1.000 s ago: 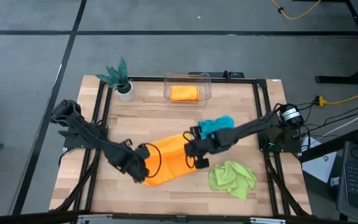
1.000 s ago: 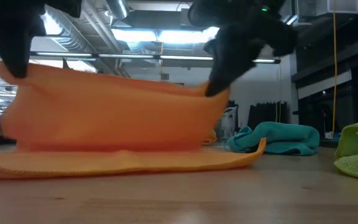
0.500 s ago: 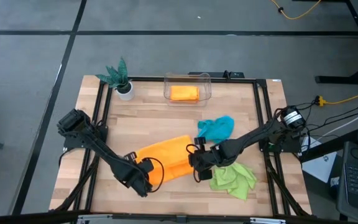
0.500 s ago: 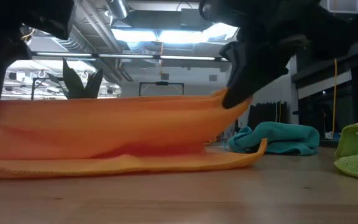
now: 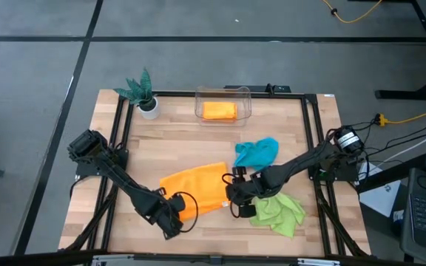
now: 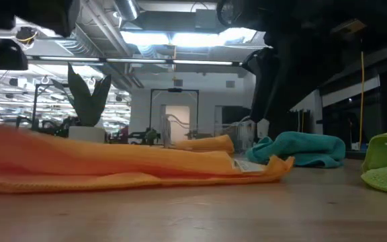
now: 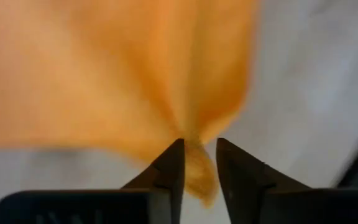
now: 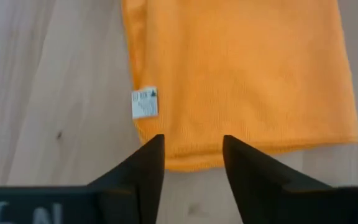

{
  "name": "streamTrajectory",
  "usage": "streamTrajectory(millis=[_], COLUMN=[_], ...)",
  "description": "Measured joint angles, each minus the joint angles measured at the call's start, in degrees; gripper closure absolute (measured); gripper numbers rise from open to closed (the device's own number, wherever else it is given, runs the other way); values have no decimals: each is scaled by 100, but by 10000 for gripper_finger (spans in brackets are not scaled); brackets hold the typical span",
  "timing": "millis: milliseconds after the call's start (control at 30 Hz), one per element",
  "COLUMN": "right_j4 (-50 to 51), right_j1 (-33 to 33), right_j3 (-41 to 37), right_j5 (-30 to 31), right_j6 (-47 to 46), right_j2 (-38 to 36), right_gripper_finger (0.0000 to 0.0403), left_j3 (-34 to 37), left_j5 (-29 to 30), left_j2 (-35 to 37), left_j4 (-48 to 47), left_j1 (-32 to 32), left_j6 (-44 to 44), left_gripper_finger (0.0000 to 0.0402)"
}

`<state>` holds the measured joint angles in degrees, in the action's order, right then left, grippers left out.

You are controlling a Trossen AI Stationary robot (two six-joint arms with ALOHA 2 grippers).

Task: Fold microfiber towels
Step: Fold the orange microfiber towel

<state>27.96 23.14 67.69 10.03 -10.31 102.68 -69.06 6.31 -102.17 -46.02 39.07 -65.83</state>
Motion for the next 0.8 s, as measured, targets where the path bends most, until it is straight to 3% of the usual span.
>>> streamTrajectory(millis=[167, 333, 633, 800], right_j4=[608, 618, -757, -1399], right_j1=[0, 13, 222, 310], right_j3=[247, 283, -394, -717], right_j5=[-66, -194, -317, -236], right_j6=[-13, -331, -754, -736], right_j2=[-3, -13, 8, 8], right_gripper_finger=[221, 229, 241, 241], left_j3=[0, 0, 0, 0], left_j5=[-336, -802, -824, -500], left_j2=[0, 2, 4, 7], left_j4=[1153, 1388, 1386, 1384], left_j1=[0, 24, 265, 343], left_j6=[550, 639, 637, 639], left_gripper_finger=[285, 285, 286, 286])
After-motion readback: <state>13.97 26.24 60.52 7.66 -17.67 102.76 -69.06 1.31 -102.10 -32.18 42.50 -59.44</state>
